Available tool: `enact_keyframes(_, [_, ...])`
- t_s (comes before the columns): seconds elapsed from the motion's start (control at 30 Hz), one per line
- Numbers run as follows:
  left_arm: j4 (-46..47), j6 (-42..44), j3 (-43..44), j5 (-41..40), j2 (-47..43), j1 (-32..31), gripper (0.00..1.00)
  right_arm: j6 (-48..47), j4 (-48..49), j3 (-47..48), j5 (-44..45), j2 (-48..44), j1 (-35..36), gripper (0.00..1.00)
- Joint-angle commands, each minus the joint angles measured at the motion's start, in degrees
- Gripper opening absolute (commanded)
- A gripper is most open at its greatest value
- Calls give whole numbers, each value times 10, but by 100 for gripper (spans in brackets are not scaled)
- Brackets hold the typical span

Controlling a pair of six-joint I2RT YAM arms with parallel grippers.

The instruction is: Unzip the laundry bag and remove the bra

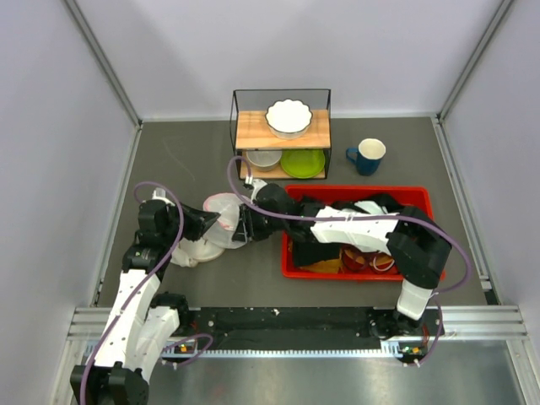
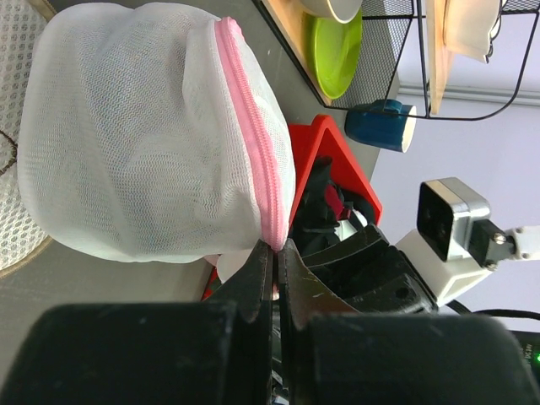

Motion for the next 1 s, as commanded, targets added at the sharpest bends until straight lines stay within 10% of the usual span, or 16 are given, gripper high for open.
enact_keyframes(0.0, [14, 3, 17, -3, -10, -2, 0, 11, 46, -14, 30, -16, -8, 31])
enact_keyframes(0.23, [11, 1, 18, -4, -10, -2, 0, 16, 51, -30, 42, -30, -10, 0])
enact_keyframes(0.73, [35, 50, 39, 8, 41, -2, 0, -66, 11, -164, 16, -162, -50, 0])
enact_keyframes(0.97, [97, 128, 113, 87, 208, -3, 0, -95, -19, -140, 3, -188, -25, 0])
